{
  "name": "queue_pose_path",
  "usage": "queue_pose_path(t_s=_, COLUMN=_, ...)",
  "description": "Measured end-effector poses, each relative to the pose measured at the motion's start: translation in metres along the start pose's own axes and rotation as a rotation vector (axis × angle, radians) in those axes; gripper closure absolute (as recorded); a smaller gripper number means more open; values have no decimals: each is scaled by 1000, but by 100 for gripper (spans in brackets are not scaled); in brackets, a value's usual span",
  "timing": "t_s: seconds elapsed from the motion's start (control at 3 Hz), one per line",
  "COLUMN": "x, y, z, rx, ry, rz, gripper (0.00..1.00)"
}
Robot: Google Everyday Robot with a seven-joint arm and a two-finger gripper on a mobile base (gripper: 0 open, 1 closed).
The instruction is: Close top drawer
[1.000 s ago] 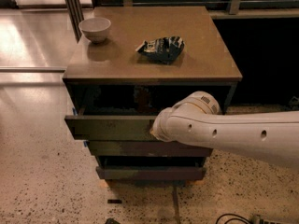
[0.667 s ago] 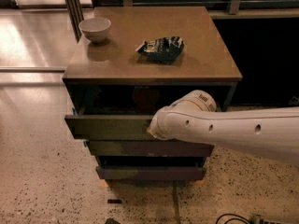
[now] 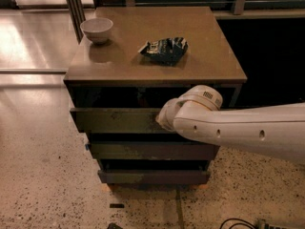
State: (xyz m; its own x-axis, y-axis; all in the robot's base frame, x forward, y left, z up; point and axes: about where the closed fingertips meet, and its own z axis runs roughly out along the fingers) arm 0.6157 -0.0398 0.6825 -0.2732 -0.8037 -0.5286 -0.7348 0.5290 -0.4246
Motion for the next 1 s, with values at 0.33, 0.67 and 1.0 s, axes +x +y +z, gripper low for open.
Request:
queue_pose_path(t_s=0.33, x=0, y=0, z=0, rx=0, ry=0, rz=0, gripper=100)
queue_pose_path(t_s=0.67, x=-3, y=5, z=1, rx=-11, ry=-5, rz=12, gripper=100)
queue_pose_path(t_s=1.0, x=-8, y=12, z=16, rx=-37, ry=-10, rz=28, gripper=100)
